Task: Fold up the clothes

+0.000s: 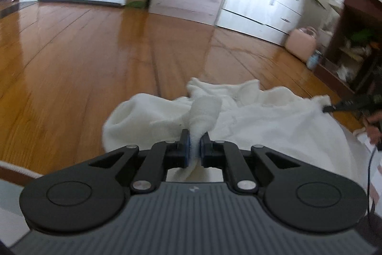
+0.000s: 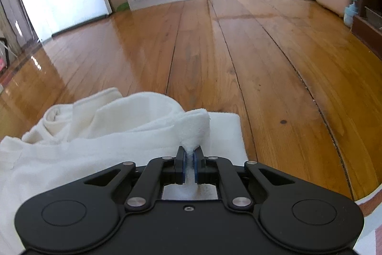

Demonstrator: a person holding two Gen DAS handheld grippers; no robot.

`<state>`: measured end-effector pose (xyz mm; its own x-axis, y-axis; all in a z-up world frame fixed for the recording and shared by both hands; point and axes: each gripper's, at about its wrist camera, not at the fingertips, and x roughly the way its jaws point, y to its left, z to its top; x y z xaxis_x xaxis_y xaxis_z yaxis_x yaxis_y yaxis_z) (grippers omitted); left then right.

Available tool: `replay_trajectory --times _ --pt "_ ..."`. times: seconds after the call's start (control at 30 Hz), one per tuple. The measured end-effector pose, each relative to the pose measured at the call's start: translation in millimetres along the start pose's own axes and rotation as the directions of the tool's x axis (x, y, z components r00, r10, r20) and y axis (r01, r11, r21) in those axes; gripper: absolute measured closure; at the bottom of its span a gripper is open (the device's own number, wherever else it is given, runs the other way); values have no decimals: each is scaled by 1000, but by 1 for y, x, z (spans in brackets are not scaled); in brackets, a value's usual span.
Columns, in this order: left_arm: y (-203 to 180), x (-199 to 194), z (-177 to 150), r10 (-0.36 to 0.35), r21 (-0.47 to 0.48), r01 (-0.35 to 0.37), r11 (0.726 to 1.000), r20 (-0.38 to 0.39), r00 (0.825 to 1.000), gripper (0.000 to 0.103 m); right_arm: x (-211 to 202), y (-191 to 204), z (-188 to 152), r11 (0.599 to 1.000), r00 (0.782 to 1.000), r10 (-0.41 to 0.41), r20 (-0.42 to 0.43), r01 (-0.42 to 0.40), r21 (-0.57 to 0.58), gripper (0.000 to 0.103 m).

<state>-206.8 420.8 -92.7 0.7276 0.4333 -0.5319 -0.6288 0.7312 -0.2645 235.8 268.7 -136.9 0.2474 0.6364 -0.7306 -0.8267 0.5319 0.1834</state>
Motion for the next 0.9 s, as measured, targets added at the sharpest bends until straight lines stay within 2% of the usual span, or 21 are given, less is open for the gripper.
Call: replay_trajectory --times 0.03,0.07,0.1,0.13,0.17,0.23,0.27,0.3,0.33,0.43,0.57,0.67,0.77,0.8,0.83,0.87,0.9 --pt "-1 1 -1 -8 -1 8 1000 -9 1000 92 2 -1 1 1000 1000 -2 -7 2 11 87" --pt "-1 4 -2 -10 -4 10 1000 -22 1000 92 4 -3 1 1000 1000 -5 -18 6 27 78" --pt "0 8 -2 -6 -7 6 1000 -37 999 88 7 -5 2 999 1000 -4 -24 6 46 61" --pt "1 12 -3 -4 -10 4 1000 -52 999 80 10 -6 1 998 1000 1 -25 1 64 54" --pt "3 16 -4 -6 -15 5 1000 -64 998 78 14 -6 1 997 1000 4 -28 -2 78 44" --pt "8 21 -5 -6 -29 3 1000 -75 997 80 22 -6 -1 996 999 10 -40 -6 92 43" --pt "9 22 -6 1 -30 -3 1000 -75 997 87 27 -5 -1 995 999 13 -47 -8 98 50" --pt "9 22 -5 15 -14 -16 1000 -64 998 95 27 -3 -2 996 999 13 -41 -10 87 81" --pt "6 18 -4 35 18 -34 999 -42 998 95 20 2 -2 998 1000 7 -10 -6 65 89" --pt "-5 -1 5 100 120 -105 987 48 994 96 -7 16 -4 1000 995 -9 102 8 17 90" --pt "-5 -28 31 103 120 -120 986 136 985 96 -54 23 5 1000 974 -15 226 11 18 94" --pt "-5 -34 56 124 145 -154 977 196 973 96 -73 23 30 1000 958 -22 285 23 2 94" --pt "2 -12 83 152 178 -196 964 233 961 94 -70 23 61 998 953 -53 298 56 -4 94" --pt "9 5 90 173 184 -210 960 201 964 87 -62 22 71 996 955 -80 285 85 -5 91" --pt "15 24 94 214 185 -236 954 132 968 78 -47 18 81 994 967 -110 229 111 10 80" --pt "20 42 97 254 188 -261 947 64 965 70 -31 14 87 987 973 -158 170 155 27 65" --pt "27 58 98 299 184 -292 938 -10 954 64 -20 11 89 975 965 -222 138 217 47 61"
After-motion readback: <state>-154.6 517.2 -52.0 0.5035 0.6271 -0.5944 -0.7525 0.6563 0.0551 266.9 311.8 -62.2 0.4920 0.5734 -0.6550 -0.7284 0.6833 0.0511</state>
